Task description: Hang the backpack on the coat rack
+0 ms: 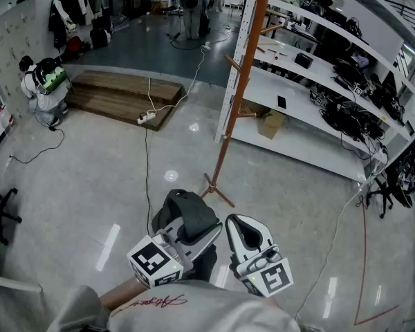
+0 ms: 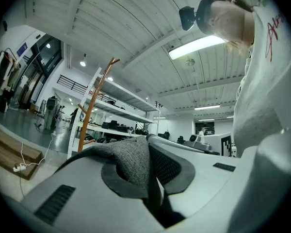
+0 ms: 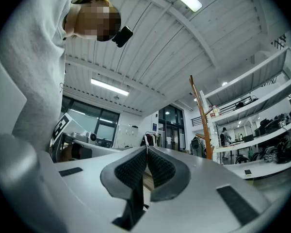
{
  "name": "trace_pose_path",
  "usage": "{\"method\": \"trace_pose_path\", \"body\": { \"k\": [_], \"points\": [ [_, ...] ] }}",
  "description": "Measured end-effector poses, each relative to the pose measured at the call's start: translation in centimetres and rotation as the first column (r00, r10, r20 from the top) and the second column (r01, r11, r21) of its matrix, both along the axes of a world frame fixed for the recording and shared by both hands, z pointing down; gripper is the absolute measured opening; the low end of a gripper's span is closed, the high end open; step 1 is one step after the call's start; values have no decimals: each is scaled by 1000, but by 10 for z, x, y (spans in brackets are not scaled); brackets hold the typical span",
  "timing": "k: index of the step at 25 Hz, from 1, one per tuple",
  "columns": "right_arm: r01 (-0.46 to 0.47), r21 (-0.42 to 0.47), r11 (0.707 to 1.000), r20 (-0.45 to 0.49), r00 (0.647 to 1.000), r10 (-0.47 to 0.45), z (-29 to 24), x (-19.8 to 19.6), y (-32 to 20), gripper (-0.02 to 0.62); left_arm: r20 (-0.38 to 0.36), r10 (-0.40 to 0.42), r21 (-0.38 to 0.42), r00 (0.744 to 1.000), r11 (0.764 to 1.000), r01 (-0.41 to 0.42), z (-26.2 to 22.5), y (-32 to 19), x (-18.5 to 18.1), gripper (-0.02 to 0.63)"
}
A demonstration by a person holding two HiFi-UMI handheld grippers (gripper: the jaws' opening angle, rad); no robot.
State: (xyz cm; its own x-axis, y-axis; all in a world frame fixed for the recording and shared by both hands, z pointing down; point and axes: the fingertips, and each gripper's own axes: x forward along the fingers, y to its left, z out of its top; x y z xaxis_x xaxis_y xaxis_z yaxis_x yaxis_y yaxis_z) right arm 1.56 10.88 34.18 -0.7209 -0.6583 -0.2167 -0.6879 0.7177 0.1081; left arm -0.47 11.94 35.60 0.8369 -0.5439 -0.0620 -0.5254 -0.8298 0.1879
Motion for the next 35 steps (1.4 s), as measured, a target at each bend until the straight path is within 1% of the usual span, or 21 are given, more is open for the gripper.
{"method": "trace_pose_path", "body": {
  "k": [6, 9, 11, 16, 19, 24, 30, 35],
  "points": [
    [9, 3, 1000, 2, 1000, -9, 0, -3, -5, 21, 4, 8, 14, 1000, 1000, -8, 1, -5, 1, 48],
    [10, -5, 1000, 9, 1000, -10, 1, 0, -6, 21, -1, 9, -9, 1000, 1000, -9, 1, -6, 3, 48],
    [8, -4, 1000, 14, 1000, -8, 1, 3, -7, 21, -6, 8, -7, 1000, 1000, -8, 0, -8, 5, 48],
    [38, 16, 999, 78, 996, -39, -12, 4, -4, 21, -6, 8, 4, 1000, 1000, -8, -1, -9, 8, 48],
    [29, 20, 999, 74, 997, -31, -12, 9, -5, 22, -9, 4, 3, 1000, 1000, -4, -6, -11, 11, 48],
    [9, -15, 1000, 62, 998, -8, 2, 22, -9, 21, -25, -9, 23, 1000, 1000, 10, -18, -17, 20, 48],
    [15, -6, 1000, 79, 997, -14, -6, 41, -14, 23, -49, -50, 38, 998, 998, 52, -33, -29, 27, 48],
    [33, -6, 999, 76, 997, -32, -1, 55, -22, 23, -72, -97, 87, 993, 991, 103, -50, -46, 25, 48]
  ]
}}
